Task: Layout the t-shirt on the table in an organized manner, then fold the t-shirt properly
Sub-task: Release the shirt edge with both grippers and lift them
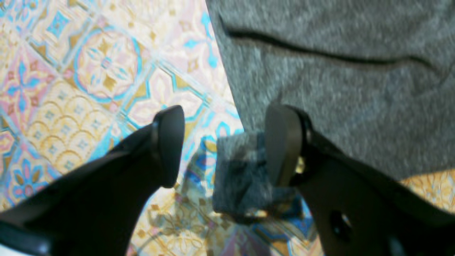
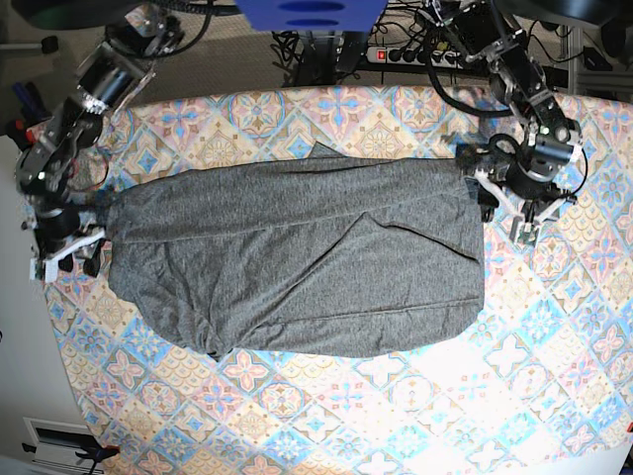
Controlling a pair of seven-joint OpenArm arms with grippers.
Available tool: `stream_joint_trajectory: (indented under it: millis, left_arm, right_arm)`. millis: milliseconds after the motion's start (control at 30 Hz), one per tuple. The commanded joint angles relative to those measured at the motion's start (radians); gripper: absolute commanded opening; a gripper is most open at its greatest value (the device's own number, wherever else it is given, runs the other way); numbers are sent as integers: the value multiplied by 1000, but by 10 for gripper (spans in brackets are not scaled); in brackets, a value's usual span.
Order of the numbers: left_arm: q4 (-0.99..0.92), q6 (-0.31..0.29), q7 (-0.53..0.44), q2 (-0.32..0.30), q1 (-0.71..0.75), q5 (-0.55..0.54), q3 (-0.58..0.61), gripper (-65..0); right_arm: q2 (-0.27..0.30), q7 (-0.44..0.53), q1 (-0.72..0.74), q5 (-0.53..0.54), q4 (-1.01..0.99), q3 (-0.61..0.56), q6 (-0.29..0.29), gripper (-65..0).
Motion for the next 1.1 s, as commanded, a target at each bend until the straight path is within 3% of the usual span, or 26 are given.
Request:
stream_joint_trajectory:
  millis: [0, 200, 400, 567, 667, 733, 1000, 1067]
  left_arm:
    - [19, -2, -21, -8, -16, -19, 18, -300]
    - [26, -2, -21, -30, 37, -25, 75, -300]
    - [55, -2, -30, -31, 178, -32, 74, -299]
    - [55, -2, -31, -31, 241, -34, 70, -299]
    - [53, -2, -31, -31, 245, -34, 69, -299]
    - [53, -2, -31, -31, 245, -34, 69, -299]
    - [53, -2, -27, -30, 245, -34, 69, -299]
    - [53, -2, -22, -25, 245, -34, 67, -299]
  right_arm:
    - [23, 31, 53, 24, -10, -9, 2, -345]
    - [26, 31, 90, 24, -38, -11, 2, -345]
    - [23, 39, -14, 30, -12, -3, 2, -345]
    - [9, 39, -55, 39, 41, 132, 2, -343]
    - [-39, 31, -74, 120, 47, 219, 2, -343]
    - [-42, 31, -108, 176, 41, 250, 2, -344]
    - [-56, 28, -212, 452, -76, 238, 5, -345]
    - [-56, 20, -212, 490, -131, 212, 43, -345]
